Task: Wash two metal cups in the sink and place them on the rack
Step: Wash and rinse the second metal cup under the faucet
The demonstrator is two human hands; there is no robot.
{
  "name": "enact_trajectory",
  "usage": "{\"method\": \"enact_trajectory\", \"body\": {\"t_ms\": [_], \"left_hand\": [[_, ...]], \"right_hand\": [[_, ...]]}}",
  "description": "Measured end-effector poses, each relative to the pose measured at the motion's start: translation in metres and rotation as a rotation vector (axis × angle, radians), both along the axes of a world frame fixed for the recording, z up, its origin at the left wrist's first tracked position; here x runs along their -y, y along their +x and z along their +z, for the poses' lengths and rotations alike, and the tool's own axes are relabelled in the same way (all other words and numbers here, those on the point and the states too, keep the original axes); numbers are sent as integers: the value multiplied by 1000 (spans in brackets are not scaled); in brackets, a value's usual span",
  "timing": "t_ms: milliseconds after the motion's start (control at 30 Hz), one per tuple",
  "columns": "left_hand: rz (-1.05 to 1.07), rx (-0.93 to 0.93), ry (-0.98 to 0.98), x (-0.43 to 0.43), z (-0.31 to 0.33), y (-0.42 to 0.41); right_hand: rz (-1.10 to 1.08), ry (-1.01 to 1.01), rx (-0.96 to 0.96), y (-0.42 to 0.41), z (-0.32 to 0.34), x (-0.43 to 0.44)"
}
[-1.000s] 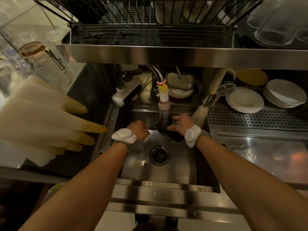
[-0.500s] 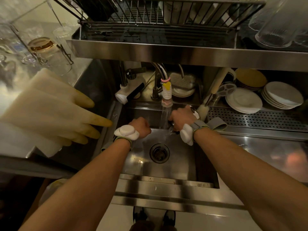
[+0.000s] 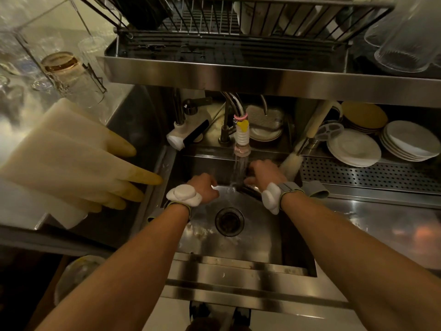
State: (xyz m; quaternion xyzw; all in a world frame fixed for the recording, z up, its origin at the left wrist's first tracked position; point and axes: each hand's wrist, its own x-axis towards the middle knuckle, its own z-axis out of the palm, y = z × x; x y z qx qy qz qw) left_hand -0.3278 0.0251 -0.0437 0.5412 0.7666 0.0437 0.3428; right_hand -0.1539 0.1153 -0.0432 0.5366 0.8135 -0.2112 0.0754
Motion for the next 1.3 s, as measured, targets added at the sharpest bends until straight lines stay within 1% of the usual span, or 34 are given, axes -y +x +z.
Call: {"method": "enact_trajectory", "body": {"t_ms": [200, 233, 300, 367, 433, 467, 533, 600, 733, 867, 967, 1033, 1133, 1233, 1267, 1300], "left_hand": [[21, 48, 12, -4, -14, 9], [42, 88, 21, -6, -15, 12], [86, 223, 39, -11, -14, 19], [114, 385, 43, -19, -15, 26], [185, 494, 50, -23, -15, 29], [240, 519, 56, -26, -16, 31], [352, 509, 61, -31, -21, 32], [390, 526, 56, -35, -26, 33], [295, 570, 38, -45, -33, 44], [489, 512, 60, -47, -32, 53], [580, 505, 23, -48, -35, 53], [637, 551, 2, -50, -37, 53], [761, 705, 35, -53, -41, 53], [741, 793, 37, -49, -44, 52], [728, 809, 37, -47, -46, 51], [716, 818, 46, -44, -45, 51]], "right_hand": [[-336, -157, -421, 3, -31, 5], [-366, -204, -458, 2, -32, 3], [-392, -262, -521, -1, -30, 1], [-411, -260, -577, -3, -28, -2], [-421, -264, -618, -3, -26, -1], [-423, -271, -629, -2, -25, -1], [-460, -299, -686, 1, -28, -3], [-506, -323, -729, 6, -28, -3], [-471, -228, -660, 13, -39, -11], [-504, -225, -637, 13, -40, -9], [-489, -151, -600, 13, -38, -5], [-433, -109, -527, 10, -39, -4], [-413, -104, -471, 4, -41, -3], [-361, -81, -333, 1, -41, 0], [-366, -114, -326, 0, -42, 2], [-390, -159, -376, -2, -43, 4]]}}
